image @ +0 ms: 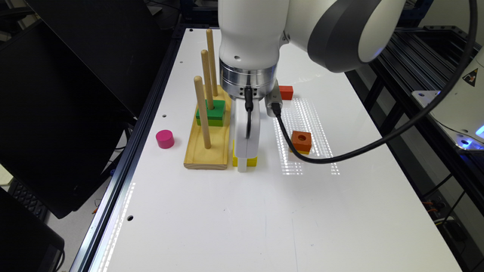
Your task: Pick up yellow block.
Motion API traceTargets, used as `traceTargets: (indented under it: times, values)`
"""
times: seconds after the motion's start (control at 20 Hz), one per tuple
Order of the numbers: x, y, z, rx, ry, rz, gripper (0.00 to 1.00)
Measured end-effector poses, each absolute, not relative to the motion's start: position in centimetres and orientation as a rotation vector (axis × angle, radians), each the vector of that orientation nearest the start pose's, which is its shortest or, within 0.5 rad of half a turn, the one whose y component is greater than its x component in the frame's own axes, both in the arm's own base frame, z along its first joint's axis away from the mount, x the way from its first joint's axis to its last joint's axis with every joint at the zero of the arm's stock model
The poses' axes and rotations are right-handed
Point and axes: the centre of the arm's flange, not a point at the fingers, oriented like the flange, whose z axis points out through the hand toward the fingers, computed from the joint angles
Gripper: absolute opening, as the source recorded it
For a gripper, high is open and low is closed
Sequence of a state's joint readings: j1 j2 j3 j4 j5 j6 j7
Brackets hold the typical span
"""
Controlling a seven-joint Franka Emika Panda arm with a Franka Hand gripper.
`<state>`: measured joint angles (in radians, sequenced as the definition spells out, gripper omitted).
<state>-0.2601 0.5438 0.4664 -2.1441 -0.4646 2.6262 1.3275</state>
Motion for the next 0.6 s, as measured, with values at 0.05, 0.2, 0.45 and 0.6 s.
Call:
traceTargets:
  times: [0.05, 0.2, 0.45, 0.6]
  values:
    - [55.11, 13.13, 17.27, -2.882, 1.180, -0.034, 0.00]
    - [55.11, 13.13, 17.28, -2.882, 1.180, -0.034, 0.00]
    - [55.12, 13.15, 17.35, -2.882, 1.179, -0.036, 0.00]
    - [55.23, 13.23, 17.99, -2.880, 1.179, -0.049, 0.00]
